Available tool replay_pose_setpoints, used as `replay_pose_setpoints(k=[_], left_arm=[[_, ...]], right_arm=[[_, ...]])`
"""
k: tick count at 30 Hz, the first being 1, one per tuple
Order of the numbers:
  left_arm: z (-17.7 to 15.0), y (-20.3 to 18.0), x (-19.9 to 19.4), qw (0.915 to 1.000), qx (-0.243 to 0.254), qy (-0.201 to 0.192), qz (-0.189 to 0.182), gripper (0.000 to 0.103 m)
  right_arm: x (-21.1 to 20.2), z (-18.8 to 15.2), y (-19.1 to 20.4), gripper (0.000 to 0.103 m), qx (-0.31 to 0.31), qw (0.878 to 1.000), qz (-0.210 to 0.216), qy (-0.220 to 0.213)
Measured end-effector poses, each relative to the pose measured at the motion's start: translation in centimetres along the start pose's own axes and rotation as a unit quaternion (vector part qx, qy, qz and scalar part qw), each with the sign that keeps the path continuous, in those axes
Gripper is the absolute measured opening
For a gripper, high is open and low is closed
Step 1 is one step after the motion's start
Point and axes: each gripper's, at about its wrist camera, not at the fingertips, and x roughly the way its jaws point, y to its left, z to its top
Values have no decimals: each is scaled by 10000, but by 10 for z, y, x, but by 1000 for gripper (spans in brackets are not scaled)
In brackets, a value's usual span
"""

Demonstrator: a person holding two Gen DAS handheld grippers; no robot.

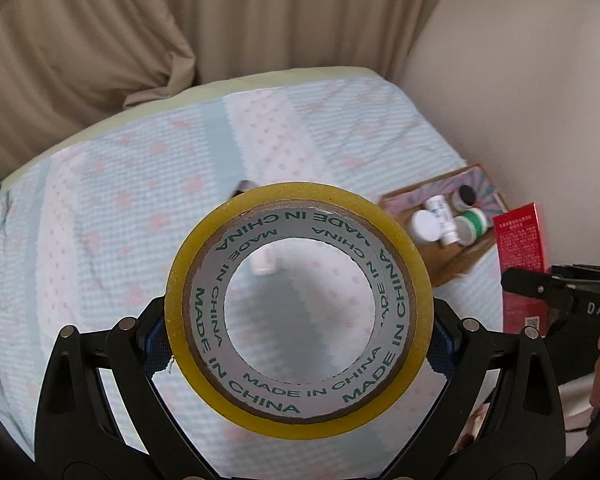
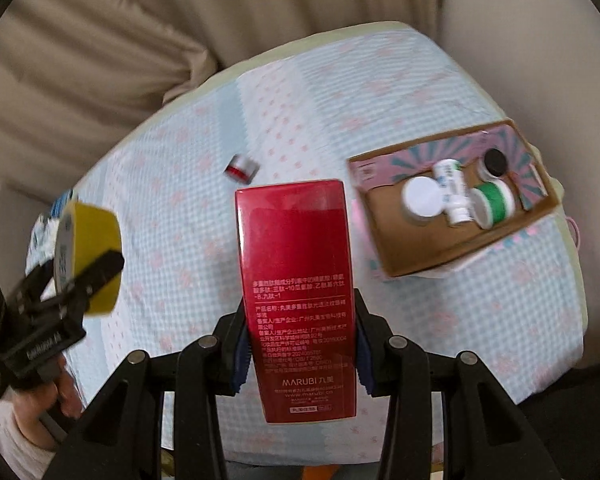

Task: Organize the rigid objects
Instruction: 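Carry the tape roll and red box into the cardboard box and open both tools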

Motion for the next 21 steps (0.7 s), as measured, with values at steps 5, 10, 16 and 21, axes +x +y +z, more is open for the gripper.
replay_pose_setpoints(k=[5,10,16,21], left_arm=[[9,-58,4,10000,-16,-22,13,97],[27,-110,29,10000,16,49,21,97],[44,-163,80,9996,118,260,37,97],[53,-196,128,9980,216,595,62,97]], right_arm=[[-16,9,-51,39,33,10000,31,-9],[-27,30,-107,39,26,10000,36,-57],[-15,65,-165,39,112,9999,82,47],[12,97,-200,39,167,9994,170,258]])
